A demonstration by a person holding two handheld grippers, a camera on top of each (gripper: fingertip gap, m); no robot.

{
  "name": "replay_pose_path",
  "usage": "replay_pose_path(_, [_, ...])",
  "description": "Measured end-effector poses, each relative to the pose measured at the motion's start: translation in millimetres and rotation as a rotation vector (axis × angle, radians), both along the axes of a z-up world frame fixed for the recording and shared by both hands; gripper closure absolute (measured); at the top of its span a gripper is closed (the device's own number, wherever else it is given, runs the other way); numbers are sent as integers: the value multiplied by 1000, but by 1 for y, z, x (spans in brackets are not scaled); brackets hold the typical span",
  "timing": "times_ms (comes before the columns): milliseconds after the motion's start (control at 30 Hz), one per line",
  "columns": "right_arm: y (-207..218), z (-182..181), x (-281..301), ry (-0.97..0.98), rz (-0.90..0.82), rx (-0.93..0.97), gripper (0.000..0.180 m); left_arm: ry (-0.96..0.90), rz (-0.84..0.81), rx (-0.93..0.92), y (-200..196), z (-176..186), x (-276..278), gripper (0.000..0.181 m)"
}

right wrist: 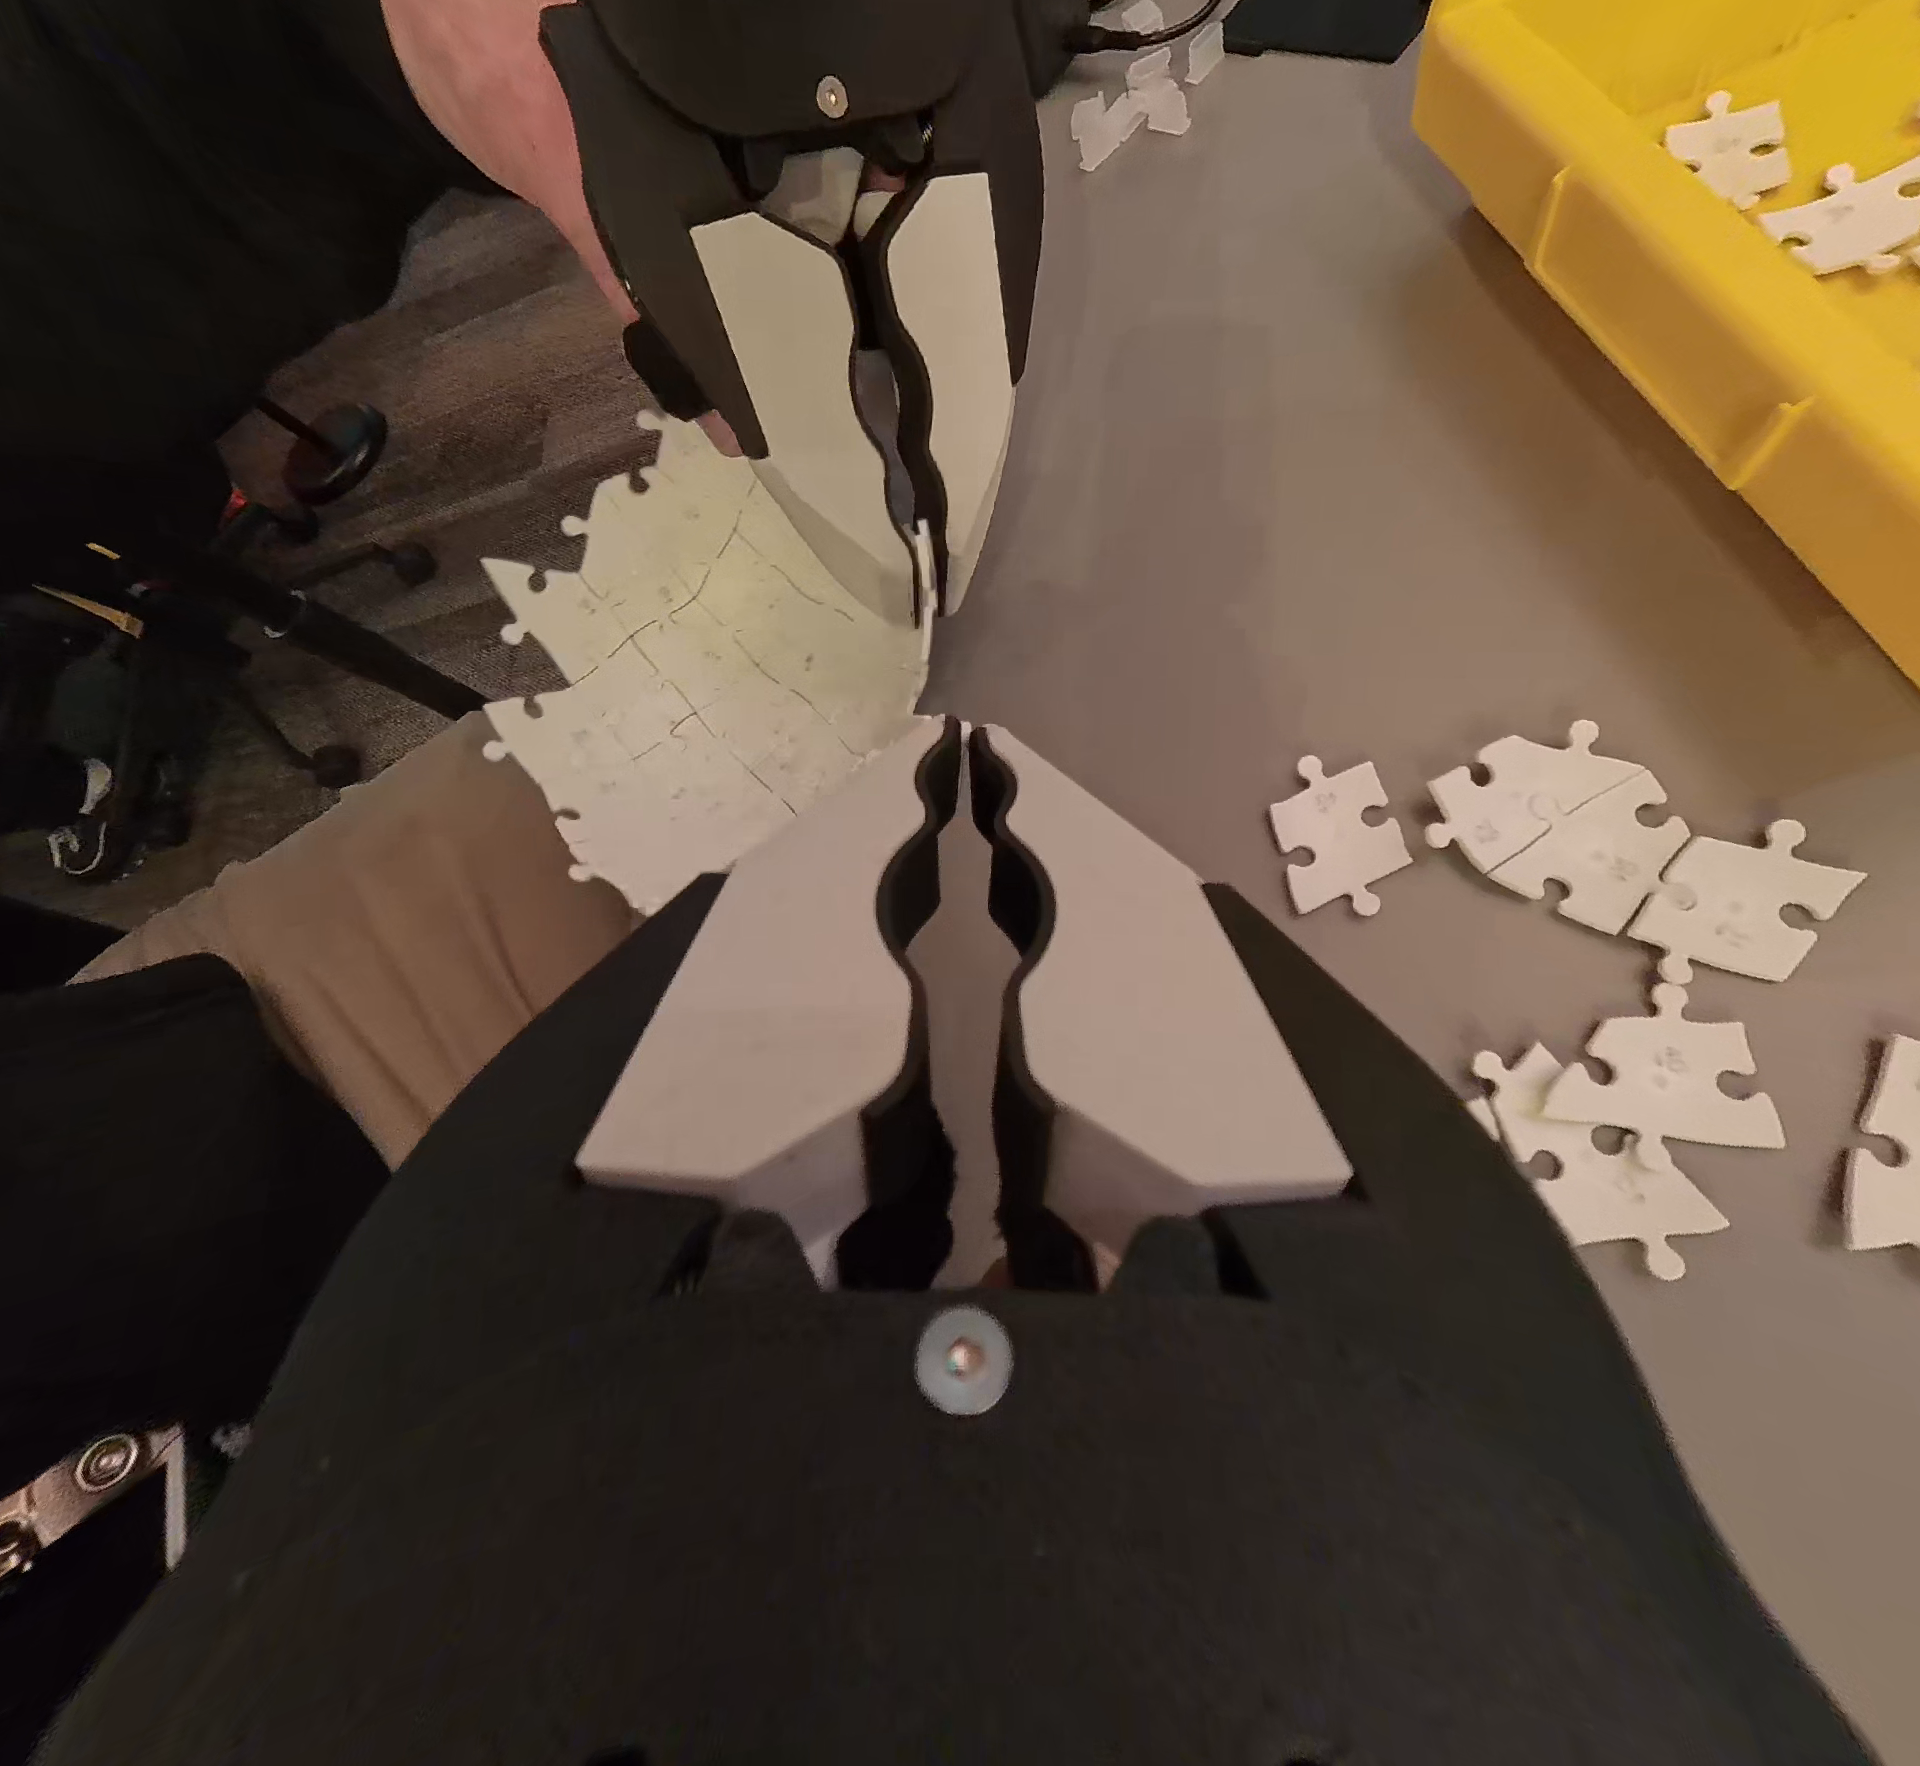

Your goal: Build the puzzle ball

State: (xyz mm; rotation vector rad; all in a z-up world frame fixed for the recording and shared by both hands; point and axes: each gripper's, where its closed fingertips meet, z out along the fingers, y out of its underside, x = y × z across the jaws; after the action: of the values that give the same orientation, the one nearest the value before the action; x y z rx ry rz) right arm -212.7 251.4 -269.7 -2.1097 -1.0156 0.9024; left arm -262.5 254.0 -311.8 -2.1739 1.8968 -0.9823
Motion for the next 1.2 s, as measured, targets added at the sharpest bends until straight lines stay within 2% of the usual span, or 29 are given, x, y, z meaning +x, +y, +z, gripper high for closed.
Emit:
replay_pose_path(33, [2,0,0,-1,-2,7,180,3,18,-12,1,-1,-1,175])
replay_pose_path(200, [12,-1,-6,-13,-6,42,180,5,185,-112,11,-2,-8,176])
replay_pose_path(333, [18,-4,-17,-42,9,80,180,5,255,-173,14,-4,-13,176])
replay_pose_path(667, [35,-21,-31,-116,60,92,180,92,303,-272,18,-15,-20,176])
replay_pose_path(1200, [42,-37,-39,-164,101,9,180,132,273,-338,20,-23,-18,175])
